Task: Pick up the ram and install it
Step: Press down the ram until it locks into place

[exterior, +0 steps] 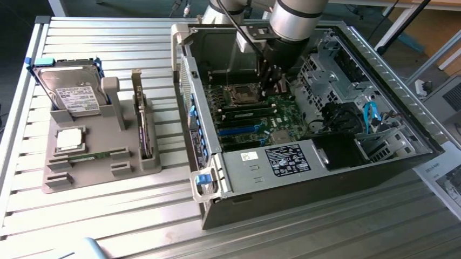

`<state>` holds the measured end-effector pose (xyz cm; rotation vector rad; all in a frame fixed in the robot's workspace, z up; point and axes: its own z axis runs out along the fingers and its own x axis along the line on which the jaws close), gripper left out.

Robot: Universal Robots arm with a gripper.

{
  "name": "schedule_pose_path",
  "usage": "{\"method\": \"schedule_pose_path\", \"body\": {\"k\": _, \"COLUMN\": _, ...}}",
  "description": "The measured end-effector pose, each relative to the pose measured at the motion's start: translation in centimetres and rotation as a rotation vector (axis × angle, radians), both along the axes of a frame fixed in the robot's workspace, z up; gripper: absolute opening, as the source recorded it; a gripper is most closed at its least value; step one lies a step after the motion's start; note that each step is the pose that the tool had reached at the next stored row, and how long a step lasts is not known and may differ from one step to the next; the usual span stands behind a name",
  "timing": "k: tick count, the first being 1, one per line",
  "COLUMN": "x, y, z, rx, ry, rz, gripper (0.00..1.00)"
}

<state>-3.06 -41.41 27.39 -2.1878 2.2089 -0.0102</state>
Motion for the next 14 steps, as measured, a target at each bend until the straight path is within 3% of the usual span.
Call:
{"method": "schedule_pose_path", "body": {"k": 7, "x": 1.8, "y": -0.01, "z": 0.0, "rx": -0.0003, "ry": 0.0083, "rz": 0.0, "gripper": 0.1}}
{"method": "schedule_pose_path", "body": {"k": 14, "x": 1.8, "y": 0.0, "z": 0.23, "rx": -0.0025, "ry": 0.0087, "rz": 0.0, "gripper": 0.1}}
